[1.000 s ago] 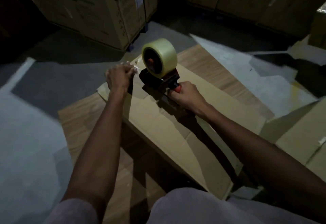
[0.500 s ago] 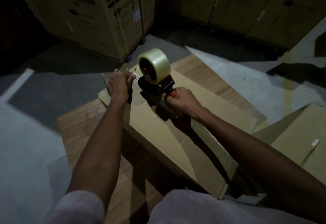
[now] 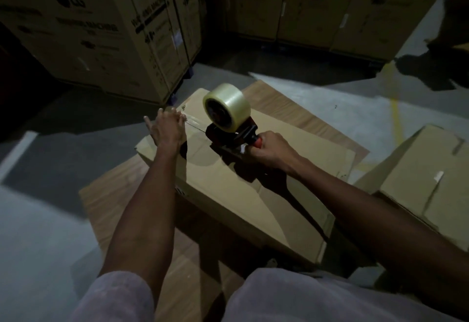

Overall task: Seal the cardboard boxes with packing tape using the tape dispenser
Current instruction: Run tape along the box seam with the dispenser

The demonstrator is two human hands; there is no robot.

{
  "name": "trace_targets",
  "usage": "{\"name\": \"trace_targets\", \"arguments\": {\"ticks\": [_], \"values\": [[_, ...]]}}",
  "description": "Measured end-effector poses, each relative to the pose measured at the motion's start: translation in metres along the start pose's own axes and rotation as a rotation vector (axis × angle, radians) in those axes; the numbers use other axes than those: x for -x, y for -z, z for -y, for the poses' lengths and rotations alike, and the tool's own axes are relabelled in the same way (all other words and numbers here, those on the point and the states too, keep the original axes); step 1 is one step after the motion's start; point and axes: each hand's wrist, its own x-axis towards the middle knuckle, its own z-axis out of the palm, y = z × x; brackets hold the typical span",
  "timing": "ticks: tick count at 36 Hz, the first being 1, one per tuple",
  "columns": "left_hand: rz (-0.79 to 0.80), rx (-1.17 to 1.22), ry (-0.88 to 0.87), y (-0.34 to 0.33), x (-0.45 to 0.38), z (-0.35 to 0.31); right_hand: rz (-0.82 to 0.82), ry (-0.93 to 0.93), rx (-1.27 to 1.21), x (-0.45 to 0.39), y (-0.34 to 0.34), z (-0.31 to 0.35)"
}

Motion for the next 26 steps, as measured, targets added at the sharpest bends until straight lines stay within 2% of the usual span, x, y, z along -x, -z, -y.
{"name": "trace_targets", "arguments": {"ticks": [9, 14, 19, 22, 26], "values": [[0.112, -0.001, -0.036, 0.012, 0.018, -0.012, -0.005, -0.014, 0.058, 0.006, -0.003, 0.006], [0.164, 0.211, 0.013, 0.015, 0.022, -0.023, 0.012, -0.008, 0.075, 0.006, -0.002, 0.007], [0.068, 0.342, 0.087, 0.012, 0.037, -0.032, 0.053, 0.011, 0.054, 0.003, 0.002, 0.005], [0.072, 0.415, 0.123, 0.013, 0.037, -0.039, 0.068, 0.013, 0.033, 0.000, 0.005, 0.003], [0.043, 0.302, 0.151, 0.009, 0.034, -0.037, 0.109, 0.031, -0.020, -0.003, 0.011, -0.002]]}}
